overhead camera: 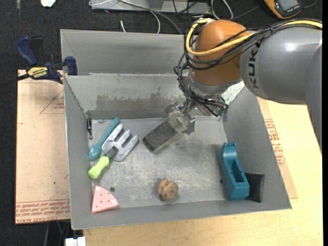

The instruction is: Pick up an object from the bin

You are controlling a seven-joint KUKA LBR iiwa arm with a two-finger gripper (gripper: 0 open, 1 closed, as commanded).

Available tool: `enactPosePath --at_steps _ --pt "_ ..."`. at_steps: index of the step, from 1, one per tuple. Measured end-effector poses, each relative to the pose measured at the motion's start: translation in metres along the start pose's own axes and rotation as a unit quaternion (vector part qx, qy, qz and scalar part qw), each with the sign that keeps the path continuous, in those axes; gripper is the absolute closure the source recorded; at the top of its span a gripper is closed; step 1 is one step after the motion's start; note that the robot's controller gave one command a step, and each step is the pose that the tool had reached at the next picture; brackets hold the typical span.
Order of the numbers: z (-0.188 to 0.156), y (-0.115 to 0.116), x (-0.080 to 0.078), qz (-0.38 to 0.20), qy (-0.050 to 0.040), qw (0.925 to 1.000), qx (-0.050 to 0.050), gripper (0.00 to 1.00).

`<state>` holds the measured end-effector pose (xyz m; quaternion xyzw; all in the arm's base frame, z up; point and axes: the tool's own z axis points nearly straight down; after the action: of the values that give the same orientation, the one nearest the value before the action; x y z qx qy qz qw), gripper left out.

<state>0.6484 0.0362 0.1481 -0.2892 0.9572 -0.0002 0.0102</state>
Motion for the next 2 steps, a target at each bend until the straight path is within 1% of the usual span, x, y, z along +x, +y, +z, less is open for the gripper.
enactPosePath --at_steps 1,2 --pt "0.0001 0.0001 0.0 0.0 0.0 1.0 0.0 0.0" --pt "0.0001 0.0001 0.0 0.0 0.0 1.0 0.0 0.0"
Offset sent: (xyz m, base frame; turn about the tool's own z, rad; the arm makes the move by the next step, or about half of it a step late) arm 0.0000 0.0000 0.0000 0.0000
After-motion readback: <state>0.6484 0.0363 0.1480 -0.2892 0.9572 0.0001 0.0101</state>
